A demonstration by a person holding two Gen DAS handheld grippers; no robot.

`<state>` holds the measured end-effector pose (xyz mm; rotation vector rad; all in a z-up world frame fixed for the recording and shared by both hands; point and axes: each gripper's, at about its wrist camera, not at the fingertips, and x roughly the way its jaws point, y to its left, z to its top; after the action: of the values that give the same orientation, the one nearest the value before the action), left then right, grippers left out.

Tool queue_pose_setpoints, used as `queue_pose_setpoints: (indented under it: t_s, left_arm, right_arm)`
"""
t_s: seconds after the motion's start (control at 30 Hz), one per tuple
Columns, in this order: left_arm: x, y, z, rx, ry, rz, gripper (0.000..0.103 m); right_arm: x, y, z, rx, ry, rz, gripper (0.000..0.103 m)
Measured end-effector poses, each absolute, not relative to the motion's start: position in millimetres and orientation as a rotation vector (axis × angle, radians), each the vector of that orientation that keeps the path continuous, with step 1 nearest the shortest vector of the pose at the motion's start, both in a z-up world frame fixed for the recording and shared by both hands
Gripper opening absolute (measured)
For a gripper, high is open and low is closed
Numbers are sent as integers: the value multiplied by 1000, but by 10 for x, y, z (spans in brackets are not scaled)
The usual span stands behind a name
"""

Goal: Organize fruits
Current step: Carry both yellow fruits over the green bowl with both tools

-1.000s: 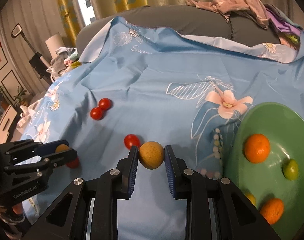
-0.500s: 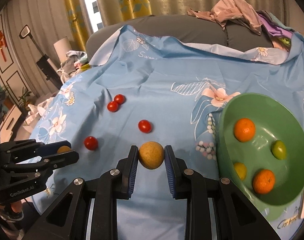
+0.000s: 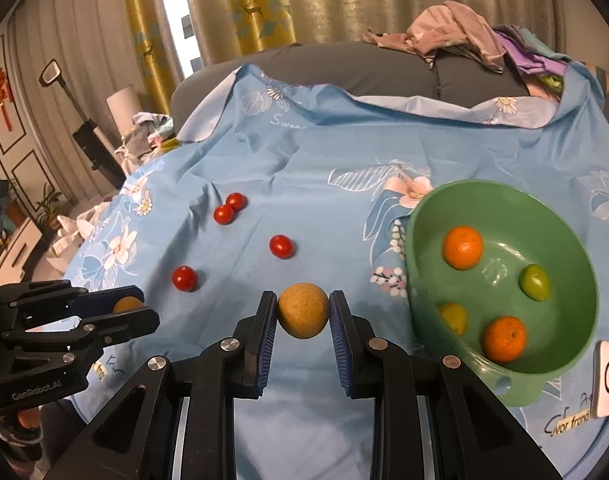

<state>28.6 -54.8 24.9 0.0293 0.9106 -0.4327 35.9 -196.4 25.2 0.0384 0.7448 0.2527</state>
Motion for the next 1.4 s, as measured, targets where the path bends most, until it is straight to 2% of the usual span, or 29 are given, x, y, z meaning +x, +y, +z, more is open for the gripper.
queue_pose_setpoints:
  t_s: [0.3, 0.63, 1.4]
  left_arm:
    - [328, -817, 331, 66, 903, -480, 26]
    - [497, -1473, 384, 129, 883, -600, 26]
    - [908, -2395, 131, 225, 949, -717, 26]
  right_arm:
    - [301, -2165, 289, 73, 717, 227, 29]
    - [273, -2626, 337, 108, 687, 124, 29]
    - [350, -3358, 185, 185, 690, -8, 29]
